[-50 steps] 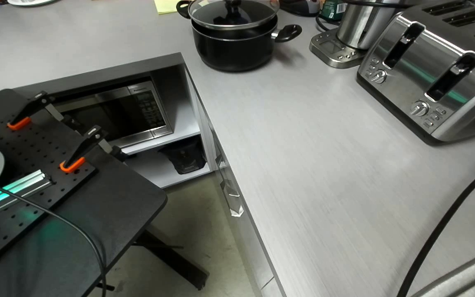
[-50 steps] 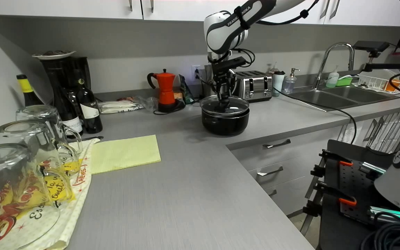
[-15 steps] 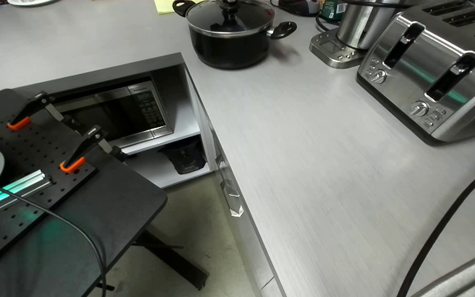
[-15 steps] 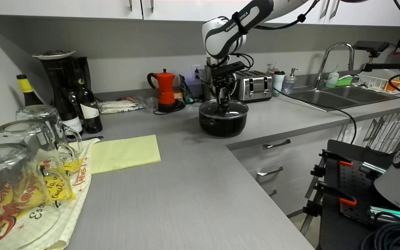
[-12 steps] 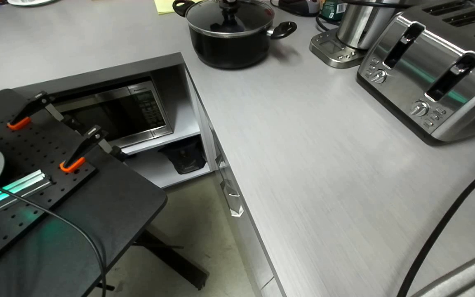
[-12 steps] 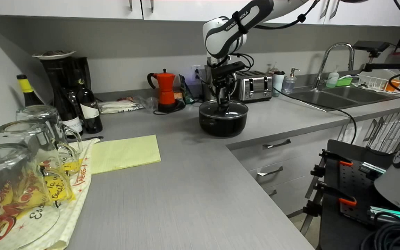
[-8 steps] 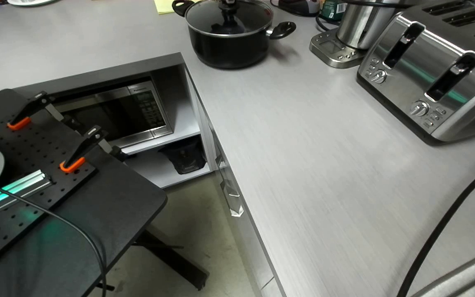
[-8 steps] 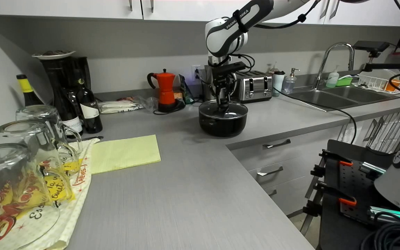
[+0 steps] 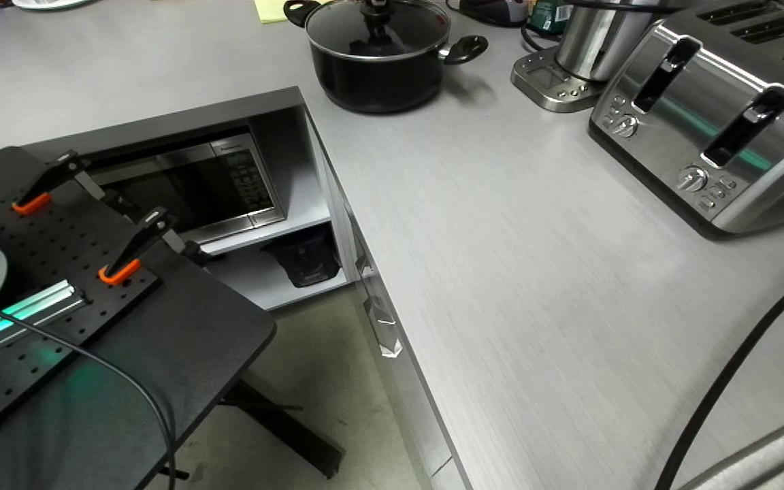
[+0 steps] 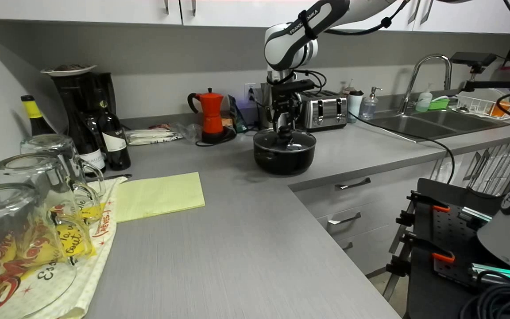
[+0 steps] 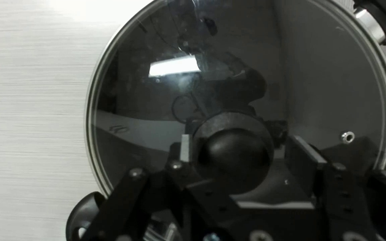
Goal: Put the lid on the pot
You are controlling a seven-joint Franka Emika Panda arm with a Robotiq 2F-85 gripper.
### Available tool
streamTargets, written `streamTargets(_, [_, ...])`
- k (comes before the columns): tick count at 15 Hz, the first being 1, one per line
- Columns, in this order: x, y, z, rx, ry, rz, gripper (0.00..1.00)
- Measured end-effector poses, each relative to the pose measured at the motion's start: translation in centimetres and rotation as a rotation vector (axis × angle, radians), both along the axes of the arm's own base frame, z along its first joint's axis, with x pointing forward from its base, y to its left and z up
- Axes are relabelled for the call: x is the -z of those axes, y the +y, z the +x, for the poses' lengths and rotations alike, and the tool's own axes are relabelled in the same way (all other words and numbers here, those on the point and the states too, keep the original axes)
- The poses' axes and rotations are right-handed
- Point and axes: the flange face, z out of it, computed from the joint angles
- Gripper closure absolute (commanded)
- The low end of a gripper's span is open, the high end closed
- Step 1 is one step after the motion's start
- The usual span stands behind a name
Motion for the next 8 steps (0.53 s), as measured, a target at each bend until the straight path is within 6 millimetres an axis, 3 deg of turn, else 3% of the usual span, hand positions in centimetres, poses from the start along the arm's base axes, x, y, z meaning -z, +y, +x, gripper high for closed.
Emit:
streamTargets(4, [-2.1, 1.3, -1.5, -0.057, -0.049, 0.016, 0.0])
streamTargets(8, [-4.3, 3.7, -5.2, -0.15, -0.042, 0.043, 0.0])
